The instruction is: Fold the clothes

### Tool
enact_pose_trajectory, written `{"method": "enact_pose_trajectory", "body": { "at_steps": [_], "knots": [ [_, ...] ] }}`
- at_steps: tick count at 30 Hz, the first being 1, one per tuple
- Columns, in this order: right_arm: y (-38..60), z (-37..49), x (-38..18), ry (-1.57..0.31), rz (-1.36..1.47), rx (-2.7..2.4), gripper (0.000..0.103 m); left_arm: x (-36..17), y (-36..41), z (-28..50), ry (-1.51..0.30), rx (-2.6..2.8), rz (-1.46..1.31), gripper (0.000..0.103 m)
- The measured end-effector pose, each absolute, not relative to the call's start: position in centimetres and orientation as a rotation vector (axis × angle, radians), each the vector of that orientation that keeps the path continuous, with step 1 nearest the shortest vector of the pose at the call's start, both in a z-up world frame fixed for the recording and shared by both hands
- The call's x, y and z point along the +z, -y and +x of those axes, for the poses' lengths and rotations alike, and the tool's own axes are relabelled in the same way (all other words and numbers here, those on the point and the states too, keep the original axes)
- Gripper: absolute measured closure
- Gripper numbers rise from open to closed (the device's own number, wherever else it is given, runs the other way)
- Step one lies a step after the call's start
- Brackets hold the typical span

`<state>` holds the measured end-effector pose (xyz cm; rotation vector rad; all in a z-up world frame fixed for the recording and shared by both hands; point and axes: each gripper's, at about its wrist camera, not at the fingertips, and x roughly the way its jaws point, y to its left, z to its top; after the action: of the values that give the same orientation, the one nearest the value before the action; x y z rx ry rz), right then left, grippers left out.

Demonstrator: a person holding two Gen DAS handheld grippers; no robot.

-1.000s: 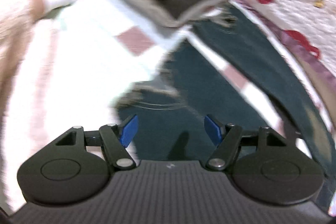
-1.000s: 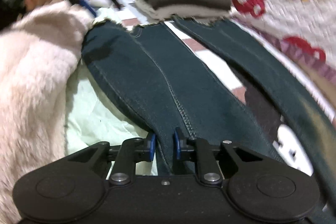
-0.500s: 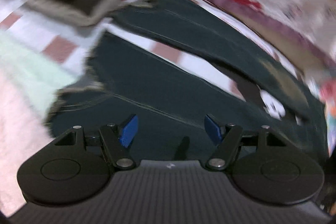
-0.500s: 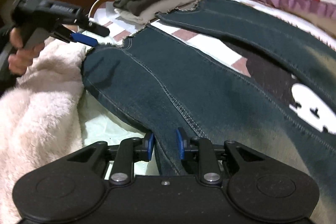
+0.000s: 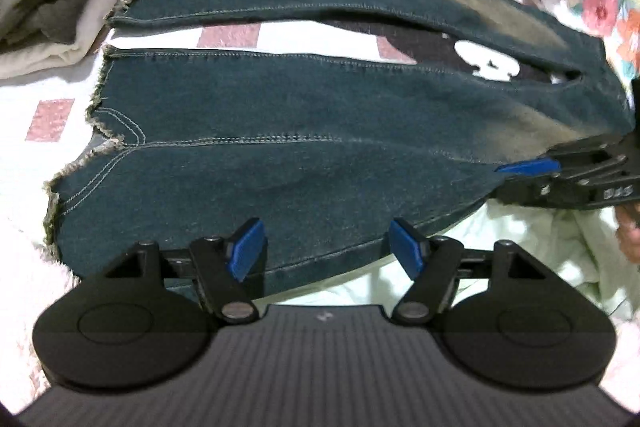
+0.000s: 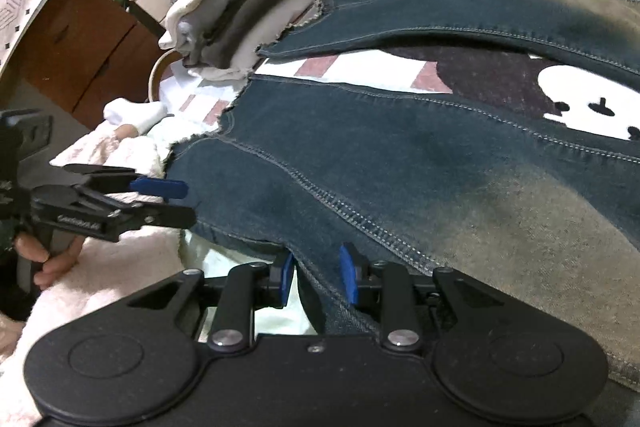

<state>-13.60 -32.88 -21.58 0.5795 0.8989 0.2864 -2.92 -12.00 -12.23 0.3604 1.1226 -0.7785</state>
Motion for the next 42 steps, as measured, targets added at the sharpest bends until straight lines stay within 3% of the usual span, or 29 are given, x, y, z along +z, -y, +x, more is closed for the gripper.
{"method": "enact_pose_trajectory", "body": {
  "at_steps": [6, 13, 20, 21, 22, 24, 28, 31, 32, 35, 37, 42],
  "knots": [
    [34.0, -14.0, -21.4, -0.892, 0.523, 0.255, 0.067, -13.2, 16.0, -5.2, -1.046, -0.842, 0.625, 0.034],
    [32.8, -13.4, -20.1, -0.828, 0.327, 0.231, 0.092, -14.0, 18.4, -5.5, -1.033, -0.877, 0.677, 0.032],
    [33.6, -13.7, -18.6, -0.745, 0.32, 0.219, 0.097, -14.8, 20.2, -5.1, -1.009, -0.836, 0.708, 0.028],
    [33.7, -13.7, -18.4, -0.733, 0.319, 0.217, 0.097, -14.7, 20.4, -4.9, -1.002, -0.829, 0.699, 0.037],
    [33.8, -13.7, -18.2, -0.722, 0.318, 0.216, 0.101, -14.6, 20.5, -4.5, -0.997, -0.823, 0.69, 0.056],
    [34.1, -13.9, -17.8, -0.705, 0.321, 0.218, 0.101, -14.1, 20.8, -3.7, -1.007, -0.824, 0.646, 0.077],
    [34.7, -16.4, -17.7, -0.757, 0.269, 0.198, 0.093, -12.7, 21.9, -3.1, -0.945, -0.792, 0.592, 0.082],
    [35.3, -20.1, -17.7, -0.798, 0.17, 0.105, 0.065, -12.2, 22.5, -2.9, -0.898, -0.758, 0.556, 0.082],
    [35.9, -21.6, -17.7, -0.801, 0.155, 0.042, 0.062, -12.1, 22.5, -2.9, -0.884, -0.75, 0.541, 0.082],
    [39.0, -26.8, -18.4, -0.835, 0.16, -0.219, 0.061, -11.8, 22.4, -2.5, -0.875, -0.734, 0.482, 0.082],
    [42.0, -30.9, -18.9, -0.842, 0.259, -0.431, 0.052, -11.7, 22.2, -2.4, -0.874, -0.725, 0.445, 0.082],
    [49.1, -42.2, -18.9, -0.673, 0.606, -0.944, 0.045, -11.5, 21.7, -3.9, -0.804, -0.703, 0.474, 0.082]
  ]
}}
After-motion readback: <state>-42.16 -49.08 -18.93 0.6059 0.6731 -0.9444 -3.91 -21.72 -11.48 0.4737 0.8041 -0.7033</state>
